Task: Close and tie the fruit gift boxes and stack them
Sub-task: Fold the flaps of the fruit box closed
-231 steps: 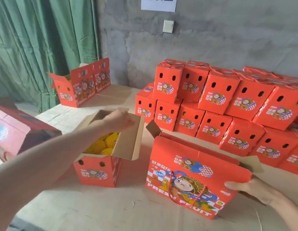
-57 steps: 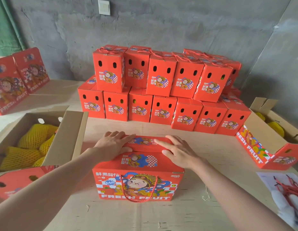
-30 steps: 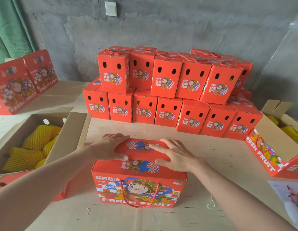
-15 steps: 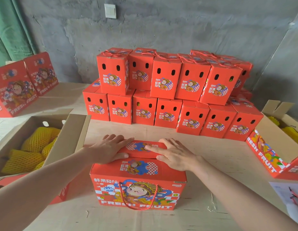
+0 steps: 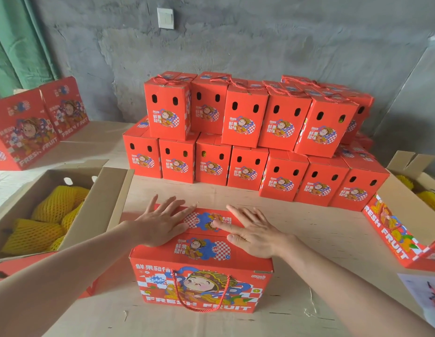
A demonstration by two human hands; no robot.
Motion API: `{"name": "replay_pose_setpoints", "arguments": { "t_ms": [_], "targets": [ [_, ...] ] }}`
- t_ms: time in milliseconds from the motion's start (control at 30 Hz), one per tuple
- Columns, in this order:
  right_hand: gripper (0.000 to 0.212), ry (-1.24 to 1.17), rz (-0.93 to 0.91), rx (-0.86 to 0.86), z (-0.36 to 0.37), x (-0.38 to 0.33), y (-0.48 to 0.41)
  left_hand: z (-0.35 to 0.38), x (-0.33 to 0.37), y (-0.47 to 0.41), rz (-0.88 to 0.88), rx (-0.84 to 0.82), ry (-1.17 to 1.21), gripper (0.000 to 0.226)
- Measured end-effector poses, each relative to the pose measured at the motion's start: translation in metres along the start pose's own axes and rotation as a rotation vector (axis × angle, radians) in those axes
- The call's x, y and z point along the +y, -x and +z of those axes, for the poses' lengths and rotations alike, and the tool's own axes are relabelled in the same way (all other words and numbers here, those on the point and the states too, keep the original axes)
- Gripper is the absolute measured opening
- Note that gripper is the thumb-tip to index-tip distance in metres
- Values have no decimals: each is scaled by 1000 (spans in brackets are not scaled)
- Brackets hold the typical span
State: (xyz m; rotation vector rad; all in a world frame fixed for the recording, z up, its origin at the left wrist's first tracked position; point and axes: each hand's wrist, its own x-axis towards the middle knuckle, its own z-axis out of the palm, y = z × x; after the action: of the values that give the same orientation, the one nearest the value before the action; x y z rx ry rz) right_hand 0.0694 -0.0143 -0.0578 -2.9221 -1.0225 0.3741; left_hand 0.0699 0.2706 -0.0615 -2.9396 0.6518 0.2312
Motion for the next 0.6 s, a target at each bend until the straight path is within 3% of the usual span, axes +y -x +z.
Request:
{"name": "replay_pose_setpoints", "arguments": {
  "t_ms": [133,200,400,500,600],
  "targets": [
    [42,8,28,55,-2,-2,1,-4,21,9,-136,18,-10,59],
    [42,-17,54,66,-1,-3,1,3,52,21,-209,77,106,57],
    [42,-83,118,146,3,-5,-1,19,156,45,-287,266,210,68],
    [41,-107,155,222,6,-7,0,21,167,41,-352,319,212,84],
    [42,-104,252,303,13,-10,2,21,153,36,-300,358,273,75]
  ]
}}
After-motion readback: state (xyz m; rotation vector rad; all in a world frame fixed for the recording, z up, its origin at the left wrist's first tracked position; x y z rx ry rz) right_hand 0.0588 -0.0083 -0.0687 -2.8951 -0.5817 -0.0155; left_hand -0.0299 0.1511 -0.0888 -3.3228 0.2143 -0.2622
